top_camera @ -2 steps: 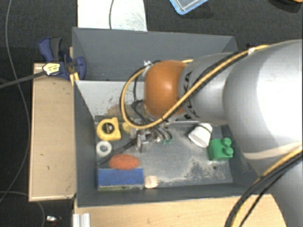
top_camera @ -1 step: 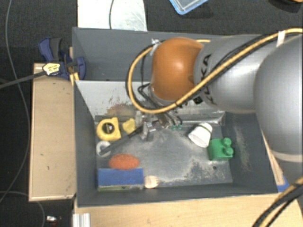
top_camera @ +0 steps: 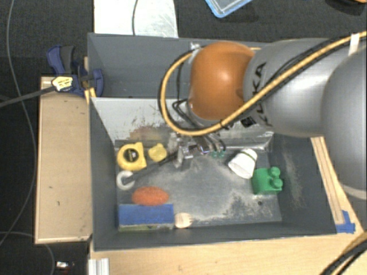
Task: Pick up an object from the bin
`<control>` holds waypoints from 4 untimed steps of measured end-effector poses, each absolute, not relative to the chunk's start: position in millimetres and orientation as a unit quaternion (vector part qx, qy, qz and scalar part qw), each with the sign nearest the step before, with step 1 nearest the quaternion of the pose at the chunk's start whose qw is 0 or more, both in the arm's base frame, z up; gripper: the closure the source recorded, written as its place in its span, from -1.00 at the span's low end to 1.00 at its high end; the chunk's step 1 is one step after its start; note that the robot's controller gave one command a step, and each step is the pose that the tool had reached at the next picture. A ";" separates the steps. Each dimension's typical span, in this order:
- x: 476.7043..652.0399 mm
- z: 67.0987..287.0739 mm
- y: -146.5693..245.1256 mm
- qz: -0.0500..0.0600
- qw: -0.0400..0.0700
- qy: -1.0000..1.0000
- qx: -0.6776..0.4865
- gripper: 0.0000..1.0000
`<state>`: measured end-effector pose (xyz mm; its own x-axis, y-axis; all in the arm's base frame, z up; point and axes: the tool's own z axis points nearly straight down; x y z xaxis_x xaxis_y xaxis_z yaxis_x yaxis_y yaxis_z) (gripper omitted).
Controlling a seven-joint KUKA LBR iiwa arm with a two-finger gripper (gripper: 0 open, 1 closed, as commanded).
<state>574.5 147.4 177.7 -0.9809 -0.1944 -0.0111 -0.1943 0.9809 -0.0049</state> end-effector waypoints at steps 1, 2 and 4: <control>573.8 105.7 134.8 -0.002 0.010 0.982 -0.186 1.00; 573.1 139.5 133.5 -0.002 0.006 0.983 -0.183 1.00; 579.2 92.4 143.5 -0.003 0.013 0.960 -0.280 1.00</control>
Offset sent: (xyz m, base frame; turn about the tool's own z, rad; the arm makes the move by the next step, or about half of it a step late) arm 0.0051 -0.0121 0.1178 -0.0320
